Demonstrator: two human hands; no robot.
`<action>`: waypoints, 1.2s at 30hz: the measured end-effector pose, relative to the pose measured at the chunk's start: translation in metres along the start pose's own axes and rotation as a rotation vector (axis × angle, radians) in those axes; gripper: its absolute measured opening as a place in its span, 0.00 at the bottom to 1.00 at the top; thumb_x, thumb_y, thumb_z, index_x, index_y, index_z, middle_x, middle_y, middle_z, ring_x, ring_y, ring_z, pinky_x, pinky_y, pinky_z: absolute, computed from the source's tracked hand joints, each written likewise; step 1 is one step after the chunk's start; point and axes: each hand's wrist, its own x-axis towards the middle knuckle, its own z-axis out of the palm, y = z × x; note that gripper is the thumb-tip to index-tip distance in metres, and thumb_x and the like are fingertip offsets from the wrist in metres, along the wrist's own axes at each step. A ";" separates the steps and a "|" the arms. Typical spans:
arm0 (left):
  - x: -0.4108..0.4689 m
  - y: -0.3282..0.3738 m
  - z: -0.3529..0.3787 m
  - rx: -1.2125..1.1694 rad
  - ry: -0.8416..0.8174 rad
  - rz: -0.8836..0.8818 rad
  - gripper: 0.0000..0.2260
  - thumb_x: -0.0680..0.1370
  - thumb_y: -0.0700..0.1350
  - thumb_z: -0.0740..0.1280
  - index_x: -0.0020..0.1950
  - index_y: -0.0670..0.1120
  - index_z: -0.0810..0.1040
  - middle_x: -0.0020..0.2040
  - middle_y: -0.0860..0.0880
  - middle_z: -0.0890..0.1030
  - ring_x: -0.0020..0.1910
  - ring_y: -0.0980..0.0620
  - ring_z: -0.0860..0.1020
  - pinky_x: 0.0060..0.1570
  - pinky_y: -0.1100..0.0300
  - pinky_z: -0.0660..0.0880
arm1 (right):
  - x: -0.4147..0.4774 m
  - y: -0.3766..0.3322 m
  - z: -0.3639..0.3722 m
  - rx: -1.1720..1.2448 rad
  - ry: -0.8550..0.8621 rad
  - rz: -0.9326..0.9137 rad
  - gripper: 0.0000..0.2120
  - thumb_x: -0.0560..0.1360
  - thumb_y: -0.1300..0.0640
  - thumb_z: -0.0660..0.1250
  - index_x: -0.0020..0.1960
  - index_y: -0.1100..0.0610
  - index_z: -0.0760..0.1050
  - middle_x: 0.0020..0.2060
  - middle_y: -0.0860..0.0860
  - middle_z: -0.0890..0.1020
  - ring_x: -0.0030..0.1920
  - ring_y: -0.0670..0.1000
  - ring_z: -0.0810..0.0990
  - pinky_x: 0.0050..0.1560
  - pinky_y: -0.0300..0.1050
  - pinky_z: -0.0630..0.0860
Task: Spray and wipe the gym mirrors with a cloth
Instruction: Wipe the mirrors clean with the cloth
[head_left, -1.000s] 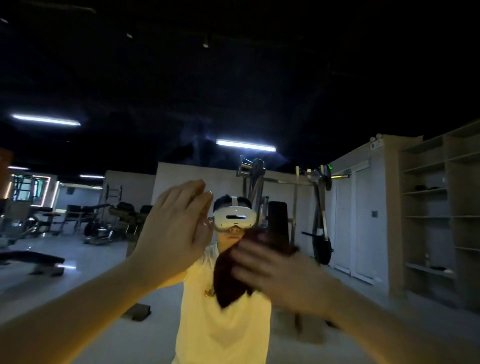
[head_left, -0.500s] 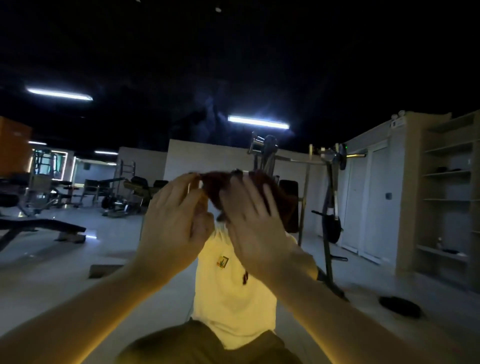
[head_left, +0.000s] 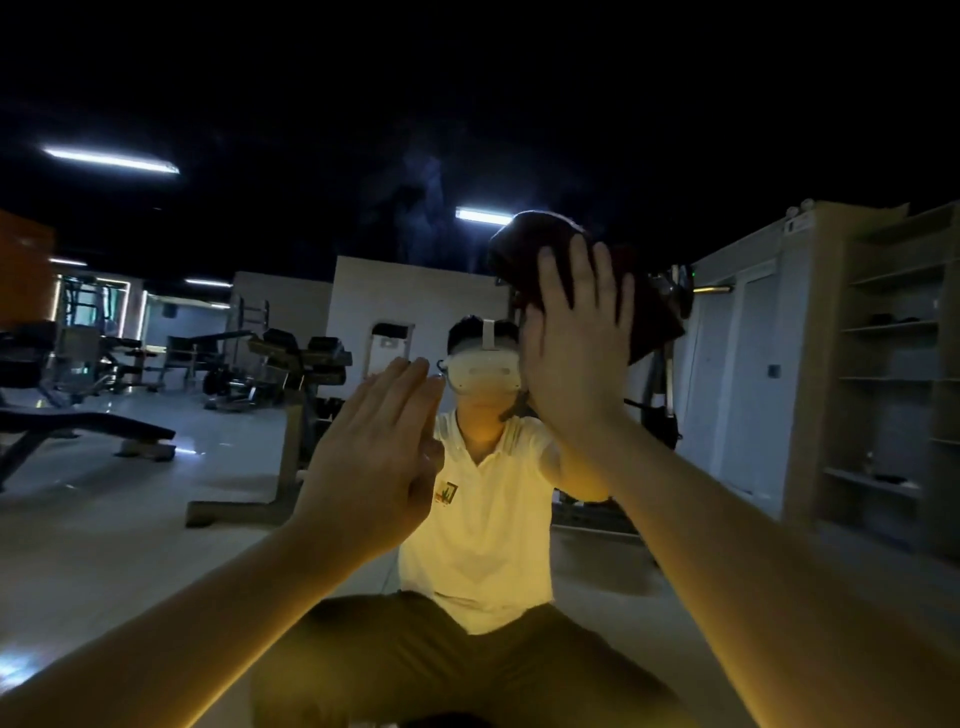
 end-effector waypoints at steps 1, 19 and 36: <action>-0.002 0.001 0.000 -0.035 0.011 -0.010 0.25 0.83 0.47 0.58 0.79 0.38 0.67 0.78 0.36 0.70 0.80 0.39 0.64 0.75 0.36 0.67 | -0.012 -0.010 0.003 0.016 -0.005 -0.023 0.27 0.84 0.49 0.50 0.81 0.54 0.61 0.81 0.59 0.60 0.82 0.60 0.54 0.80 0.66 0.53; -0.136 0.054 0.040 -0.311 0.120 -0.284 0.20 0.84 0.48 0.58 0.71 0.38 0.74 0.71 0.41 0.76 0.71 0.45 0.73 0.70 0.53 0.69 | -0.267 -0.055 0.038 0.166 -0.192 -0.475 0.27 0.87 0.46 0.55 0.83 0.54 0.58 0.83 0.56 0.56 0.83 0.58 0.51 0.82 0.62 0.49; -0.173 0.127 0.084 -0.179 -0.068 -0.162 0.38 0.78 0.42 0.74 0.83 0.39 0.59 0.85 0.39 0.55 0.84 0.38 0.54 0.79 0.35 0.56 | -0.280 0.107 -0.014 0.050 -0.112 0.130 0.24 0.87 0.51 0.55 0.81 0.57 0.60 0.81 0.60 0.60 0.82 0.61 0.55 0.79 0.66 0.55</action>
